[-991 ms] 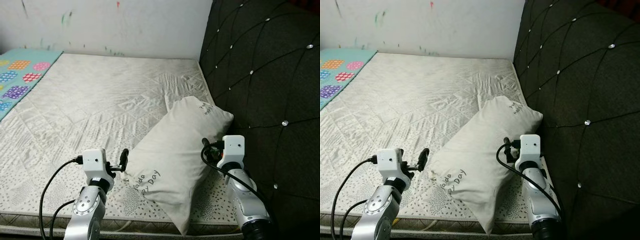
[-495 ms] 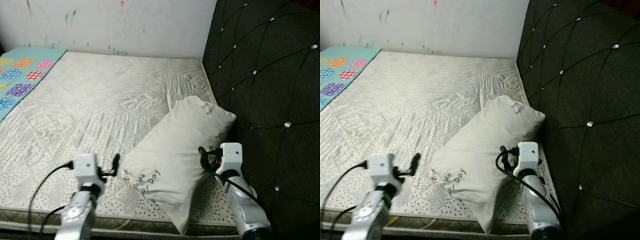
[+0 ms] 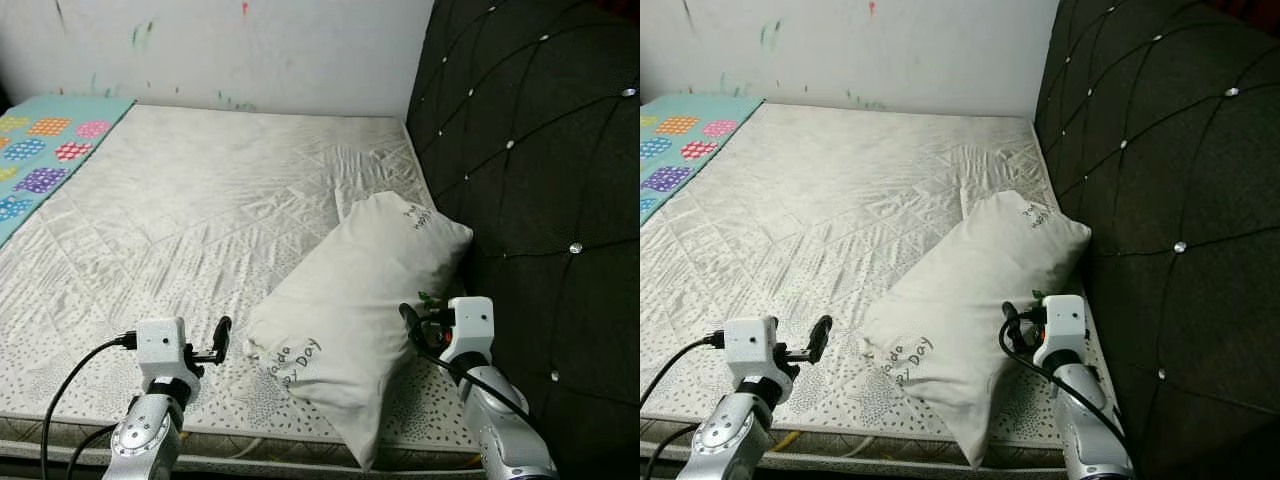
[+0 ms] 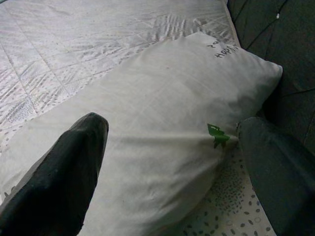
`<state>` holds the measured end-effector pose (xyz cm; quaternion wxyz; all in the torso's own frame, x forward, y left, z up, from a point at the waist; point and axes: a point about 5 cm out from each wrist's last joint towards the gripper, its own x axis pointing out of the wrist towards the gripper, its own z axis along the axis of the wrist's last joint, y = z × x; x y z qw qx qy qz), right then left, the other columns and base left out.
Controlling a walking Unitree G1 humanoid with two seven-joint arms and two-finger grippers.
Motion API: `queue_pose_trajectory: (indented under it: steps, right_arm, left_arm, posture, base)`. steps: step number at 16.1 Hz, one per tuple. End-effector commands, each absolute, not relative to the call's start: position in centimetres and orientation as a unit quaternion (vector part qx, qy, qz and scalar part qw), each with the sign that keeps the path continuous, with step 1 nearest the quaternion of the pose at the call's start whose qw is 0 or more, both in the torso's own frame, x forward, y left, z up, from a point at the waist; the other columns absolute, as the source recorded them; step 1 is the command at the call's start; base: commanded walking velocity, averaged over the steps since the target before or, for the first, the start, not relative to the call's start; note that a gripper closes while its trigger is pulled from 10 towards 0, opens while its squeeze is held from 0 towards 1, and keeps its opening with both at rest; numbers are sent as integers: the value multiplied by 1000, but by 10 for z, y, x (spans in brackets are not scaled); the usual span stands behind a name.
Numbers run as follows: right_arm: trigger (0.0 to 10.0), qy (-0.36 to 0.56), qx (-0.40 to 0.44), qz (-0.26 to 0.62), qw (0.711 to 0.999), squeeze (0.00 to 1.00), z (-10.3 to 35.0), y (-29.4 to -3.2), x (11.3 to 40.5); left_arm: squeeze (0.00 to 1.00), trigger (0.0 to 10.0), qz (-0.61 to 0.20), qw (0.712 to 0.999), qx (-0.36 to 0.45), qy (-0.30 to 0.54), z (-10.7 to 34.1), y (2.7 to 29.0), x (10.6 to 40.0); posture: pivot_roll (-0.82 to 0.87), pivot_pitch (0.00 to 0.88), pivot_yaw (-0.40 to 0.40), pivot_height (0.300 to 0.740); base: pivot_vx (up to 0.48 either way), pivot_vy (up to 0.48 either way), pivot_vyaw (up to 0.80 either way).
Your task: Clean up the room
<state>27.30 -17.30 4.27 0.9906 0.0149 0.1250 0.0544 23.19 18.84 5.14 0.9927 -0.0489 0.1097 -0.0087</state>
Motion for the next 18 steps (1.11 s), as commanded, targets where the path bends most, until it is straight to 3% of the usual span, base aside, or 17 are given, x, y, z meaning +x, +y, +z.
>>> queue_pose_trajectory:
  steps: [1,18]
  right_arm:
    - [10000,119,9,56,991,0,48,-172,277]
    - [10000,116,-20,46,992,0,49,-173,283]
  left_arm:
    - [0,10000,-13,994,-44,104,55,186,235]
    - [0,10000,-20,994,-43,102,56,182,238]
  posture:
    - [-84,0,-20,740]
    - [-83,0,-28,740]
  base:
    - [0,0,0]
    - [0,0,0]
